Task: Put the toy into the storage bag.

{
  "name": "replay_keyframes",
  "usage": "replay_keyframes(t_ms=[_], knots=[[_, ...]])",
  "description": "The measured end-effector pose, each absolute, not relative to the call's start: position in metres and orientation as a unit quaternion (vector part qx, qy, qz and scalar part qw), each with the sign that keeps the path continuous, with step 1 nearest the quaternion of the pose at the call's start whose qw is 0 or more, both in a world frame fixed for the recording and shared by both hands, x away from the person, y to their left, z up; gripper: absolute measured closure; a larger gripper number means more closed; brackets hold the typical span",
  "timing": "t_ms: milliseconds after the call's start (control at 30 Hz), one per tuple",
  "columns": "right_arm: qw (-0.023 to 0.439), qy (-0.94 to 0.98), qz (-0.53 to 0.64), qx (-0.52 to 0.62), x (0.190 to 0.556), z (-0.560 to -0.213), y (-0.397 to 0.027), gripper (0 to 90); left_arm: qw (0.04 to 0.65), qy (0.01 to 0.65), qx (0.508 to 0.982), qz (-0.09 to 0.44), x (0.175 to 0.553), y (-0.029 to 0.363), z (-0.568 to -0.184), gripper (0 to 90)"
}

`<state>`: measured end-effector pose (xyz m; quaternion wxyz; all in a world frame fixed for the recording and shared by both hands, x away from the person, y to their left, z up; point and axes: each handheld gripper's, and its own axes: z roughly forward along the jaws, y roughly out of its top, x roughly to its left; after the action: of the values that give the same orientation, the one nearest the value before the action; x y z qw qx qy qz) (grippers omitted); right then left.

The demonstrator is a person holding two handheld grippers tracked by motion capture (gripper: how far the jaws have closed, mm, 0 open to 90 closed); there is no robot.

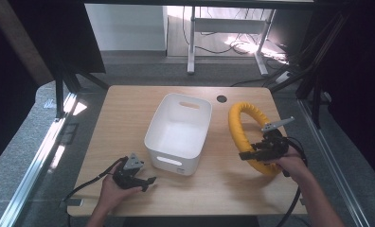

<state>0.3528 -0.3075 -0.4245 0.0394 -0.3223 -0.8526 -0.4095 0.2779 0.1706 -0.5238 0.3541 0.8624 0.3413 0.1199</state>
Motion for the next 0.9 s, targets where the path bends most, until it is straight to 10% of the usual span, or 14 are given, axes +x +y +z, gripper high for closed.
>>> replay_keyframes(t_ms=[900], knots=[[-0.008, -0.736, -0.575, -0.357, 0.344, -0.402, -0.339, 50.8, 0.353, 0.341, 0.863, 0.119, 0.278, 0.17, -0.525, 21.0]])
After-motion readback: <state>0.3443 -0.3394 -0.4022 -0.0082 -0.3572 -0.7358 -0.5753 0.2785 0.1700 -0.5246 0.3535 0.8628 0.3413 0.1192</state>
